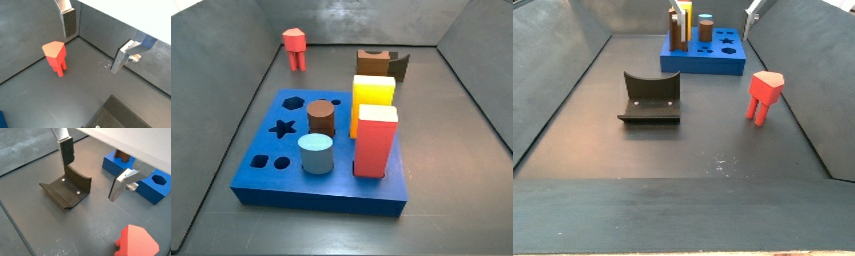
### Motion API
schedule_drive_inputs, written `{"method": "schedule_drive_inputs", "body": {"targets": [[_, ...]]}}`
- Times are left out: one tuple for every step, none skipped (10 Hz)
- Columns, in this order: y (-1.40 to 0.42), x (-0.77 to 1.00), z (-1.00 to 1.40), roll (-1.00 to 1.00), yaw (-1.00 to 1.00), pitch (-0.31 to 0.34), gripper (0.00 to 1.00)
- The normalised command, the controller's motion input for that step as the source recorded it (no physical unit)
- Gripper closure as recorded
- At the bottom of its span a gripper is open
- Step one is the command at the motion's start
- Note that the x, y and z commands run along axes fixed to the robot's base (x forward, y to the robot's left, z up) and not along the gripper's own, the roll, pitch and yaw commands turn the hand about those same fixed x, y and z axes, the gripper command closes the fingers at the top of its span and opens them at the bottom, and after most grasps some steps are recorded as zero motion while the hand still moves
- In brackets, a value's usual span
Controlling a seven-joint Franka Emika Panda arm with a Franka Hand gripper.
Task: Pick up the 3 prong object. Move up. Move to above the board. Insert the 3 prong object.
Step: Pick up the 3 prong object.
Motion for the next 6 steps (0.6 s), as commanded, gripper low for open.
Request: {"method": "schedule_drive_inputs", "body": {"targets": [[0.00,-0.62,-0.31,0.07,0.32,-0.037,0.00],[-0.04,-0.53,-0.42,0.00,0.71,-0.074,0.00],[-0.04,-0.61,-0.37,0.00,0.64,-0.071,0.00],[-0.09,-0.65,-0.31,0.00,0.60,-0.076,0.00],[-0.07,-0.76,-0.28,0.00,0.49,-0.080,0.00],[0.00,-0.88,-0.18,0.00,0.35,-0.083,0.00]]}}
